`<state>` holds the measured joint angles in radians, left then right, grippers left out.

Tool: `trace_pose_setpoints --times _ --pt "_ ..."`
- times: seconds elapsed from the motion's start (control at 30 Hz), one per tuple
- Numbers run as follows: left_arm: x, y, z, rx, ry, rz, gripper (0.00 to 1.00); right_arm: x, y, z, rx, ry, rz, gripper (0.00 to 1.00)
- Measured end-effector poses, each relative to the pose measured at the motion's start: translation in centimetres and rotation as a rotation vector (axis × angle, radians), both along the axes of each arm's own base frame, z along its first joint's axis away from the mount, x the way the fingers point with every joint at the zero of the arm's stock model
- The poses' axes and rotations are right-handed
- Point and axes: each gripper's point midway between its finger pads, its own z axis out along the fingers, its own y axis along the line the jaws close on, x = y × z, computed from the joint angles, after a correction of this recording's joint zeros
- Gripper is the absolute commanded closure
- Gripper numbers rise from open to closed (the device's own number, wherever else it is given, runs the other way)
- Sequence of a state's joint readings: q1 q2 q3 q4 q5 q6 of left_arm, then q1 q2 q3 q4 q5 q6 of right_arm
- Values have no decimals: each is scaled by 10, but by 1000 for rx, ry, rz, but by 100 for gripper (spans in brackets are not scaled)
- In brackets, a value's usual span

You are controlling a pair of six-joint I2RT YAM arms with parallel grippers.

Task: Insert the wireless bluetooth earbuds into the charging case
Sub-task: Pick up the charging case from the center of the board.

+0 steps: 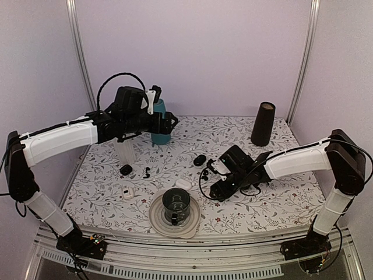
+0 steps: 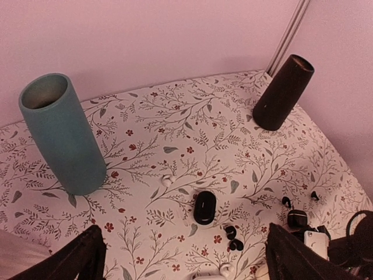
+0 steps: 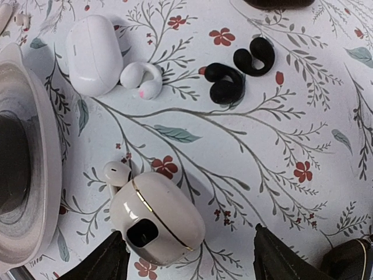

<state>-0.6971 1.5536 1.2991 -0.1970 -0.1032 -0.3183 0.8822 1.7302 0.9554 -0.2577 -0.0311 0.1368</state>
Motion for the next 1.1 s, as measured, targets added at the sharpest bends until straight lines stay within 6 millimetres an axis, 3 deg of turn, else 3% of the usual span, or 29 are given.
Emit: trace_pose_setpoints --times 0.57,1.1 --pt "-2 5 13 -17 -30 13 4 2 -1 -10 -12 -5 17 33" --pt "-1 0 1 -55 23 14 4 2 4 -15 -42 -48 11 48"
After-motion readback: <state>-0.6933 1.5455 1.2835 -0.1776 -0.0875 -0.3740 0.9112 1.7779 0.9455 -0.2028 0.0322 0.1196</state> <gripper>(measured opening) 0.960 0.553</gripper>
